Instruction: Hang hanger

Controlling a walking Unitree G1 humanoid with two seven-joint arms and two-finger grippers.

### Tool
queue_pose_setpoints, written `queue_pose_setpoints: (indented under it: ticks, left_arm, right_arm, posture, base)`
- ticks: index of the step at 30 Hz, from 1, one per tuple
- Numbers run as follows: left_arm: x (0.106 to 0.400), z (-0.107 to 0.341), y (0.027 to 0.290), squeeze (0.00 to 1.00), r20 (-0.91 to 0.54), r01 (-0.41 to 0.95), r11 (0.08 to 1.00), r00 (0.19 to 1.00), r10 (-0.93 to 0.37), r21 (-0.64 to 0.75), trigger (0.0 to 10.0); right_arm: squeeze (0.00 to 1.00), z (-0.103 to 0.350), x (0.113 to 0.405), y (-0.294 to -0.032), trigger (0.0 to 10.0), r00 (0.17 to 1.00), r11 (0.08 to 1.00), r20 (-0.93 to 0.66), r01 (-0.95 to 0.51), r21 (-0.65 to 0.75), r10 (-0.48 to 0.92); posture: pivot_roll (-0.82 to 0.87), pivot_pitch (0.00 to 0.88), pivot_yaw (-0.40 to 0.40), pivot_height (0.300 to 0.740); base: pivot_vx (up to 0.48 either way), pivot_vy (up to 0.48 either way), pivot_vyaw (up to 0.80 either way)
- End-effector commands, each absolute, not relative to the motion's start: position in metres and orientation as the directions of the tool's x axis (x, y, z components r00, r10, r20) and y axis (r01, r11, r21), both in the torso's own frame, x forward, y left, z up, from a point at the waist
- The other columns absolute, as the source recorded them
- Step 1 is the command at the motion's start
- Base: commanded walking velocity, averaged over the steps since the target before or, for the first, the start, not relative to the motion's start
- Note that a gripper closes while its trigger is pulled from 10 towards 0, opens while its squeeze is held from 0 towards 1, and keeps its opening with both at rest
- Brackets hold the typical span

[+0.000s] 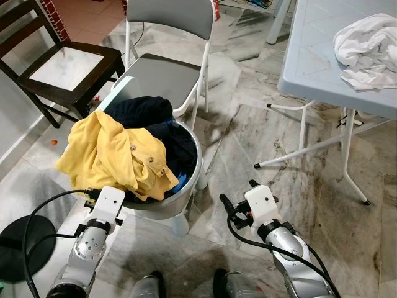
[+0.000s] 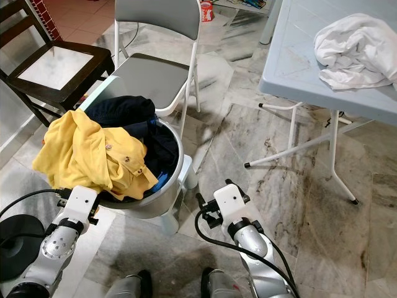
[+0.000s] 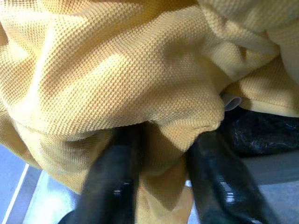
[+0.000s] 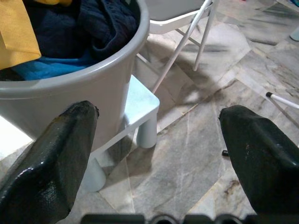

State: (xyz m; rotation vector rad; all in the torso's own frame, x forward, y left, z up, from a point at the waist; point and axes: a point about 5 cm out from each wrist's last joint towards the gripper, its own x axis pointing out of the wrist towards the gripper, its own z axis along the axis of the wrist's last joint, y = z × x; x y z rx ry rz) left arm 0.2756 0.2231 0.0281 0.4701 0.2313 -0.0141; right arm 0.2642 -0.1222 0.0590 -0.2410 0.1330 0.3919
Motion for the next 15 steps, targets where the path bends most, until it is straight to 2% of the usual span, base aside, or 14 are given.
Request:
queue_pose_setpoints:
  ticks: [1, 15]
  left_arm:
    - [0.2702, 0.022, 0.2291, 0.0, -0.259, 0.065, 0.894, 0.964, 0.059, 0.444, 0.0]
    - [0.2736, 0.0256, 0.2291, 0.0, -0.251, 0.077, 0.889, 0.967, 0.044, 0.452, 0.0]
  right_arm:
    - [0.0, 0.0539, 0.262, -0.1245, 10.0, 0.917, 0.899, -0.192, -0.387, -0.204, 0.35]
    - [0.0, 0.0534, 0.2628, -0.1252, 10.0, 0.917, 0.899, -0.191, -0.387, -0.208, 0.35]
  posture:
    - [-0.01, 0.238, 0.004, 0.74]
    - [0.0, 0.234, 0.002, 0.74]
  base:
    - [0.0, 0.0, 0.0]
    - [0.0, 0.0, 0.0]
